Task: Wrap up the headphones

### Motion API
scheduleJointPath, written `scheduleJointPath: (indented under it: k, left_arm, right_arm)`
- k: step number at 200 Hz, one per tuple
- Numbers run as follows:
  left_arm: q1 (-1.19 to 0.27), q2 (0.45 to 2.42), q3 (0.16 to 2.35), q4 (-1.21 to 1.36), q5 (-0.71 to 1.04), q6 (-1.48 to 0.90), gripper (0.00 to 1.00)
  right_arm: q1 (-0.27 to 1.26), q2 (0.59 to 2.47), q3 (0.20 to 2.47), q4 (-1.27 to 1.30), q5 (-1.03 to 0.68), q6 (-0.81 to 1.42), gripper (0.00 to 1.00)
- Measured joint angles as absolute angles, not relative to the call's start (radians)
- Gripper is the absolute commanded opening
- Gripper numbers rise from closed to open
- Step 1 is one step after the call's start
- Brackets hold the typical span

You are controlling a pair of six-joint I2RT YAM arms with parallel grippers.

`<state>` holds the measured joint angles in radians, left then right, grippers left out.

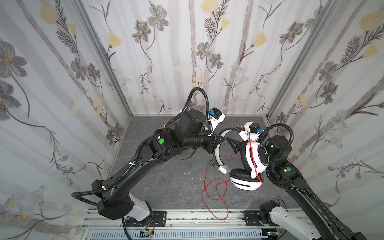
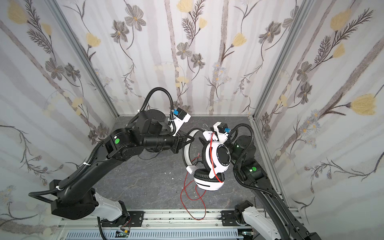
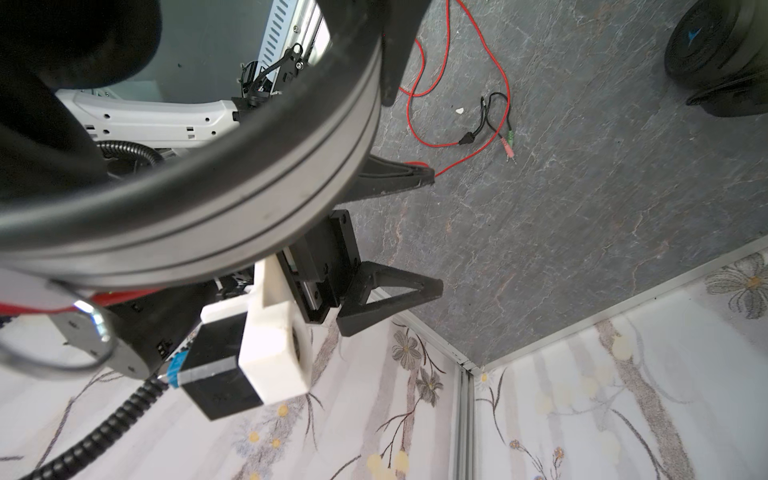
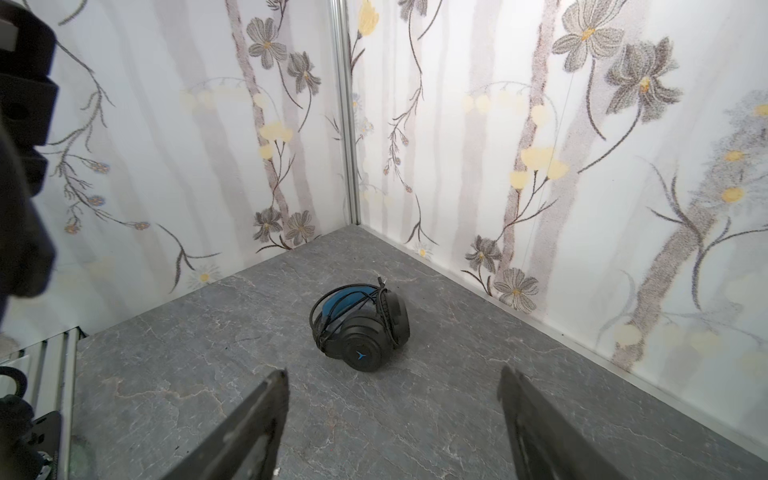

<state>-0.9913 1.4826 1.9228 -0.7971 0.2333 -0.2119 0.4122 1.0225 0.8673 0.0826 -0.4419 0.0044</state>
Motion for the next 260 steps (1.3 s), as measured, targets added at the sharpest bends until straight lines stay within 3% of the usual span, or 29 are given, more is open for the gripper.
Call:
scheduleJointPath:
  k: [15,32,47,69,87,142,185,260]
  left_arm:
    - [-0.993,1.48,1.911,-0.767,0.246,-0.228,0.0]
    - [-0.993,1.48,1.899,-0.747,0.26,-0.242,0.0]
    - [-0.994,1.48,1.888,-0.74,0.27,-0.248,0.0]
    - [-0.995,1.48,1.863,-0.725,0.28,-0.26,0.0]
    - [-0.996,1.477,1.822,-0.701,0.291,-0.273,0.0]
    - [-0.996,1.458,1.708,-0.64,0.308,-0.304,0.0]
    - [-0.987,1.444,1.679,-0.6,0.316,-0.322,0.0]
    - [-0.97,1.439,1.639,-0.563,0.328,-0.329,0.0]
  right_arm:
    - [0.41,1.021,0.868,0.105,-0.448,0.011,0.67]
    - [0.404,1.02,0.878,0.106,-0.449,0.018,0.4]
    - [0.402,1.02,0.901,0.1,-0.442,0.017,0.23]
    - [0.402,1.029,0.953,0.081,-0.418,0.014,0.08]
    - [0.406,1.045,0.999,0.054,-0.381,-0.002,0.02]
    - [0.416,1.099,1.092,-0.086,-0.224,-0.046,0.01]
    - [0.418,1.106,1.08,-0.143,-0.199,-0.064,0.01]
    - [0.486,1.125,1.1,-0.199,-0.149,-0.133,0.3]
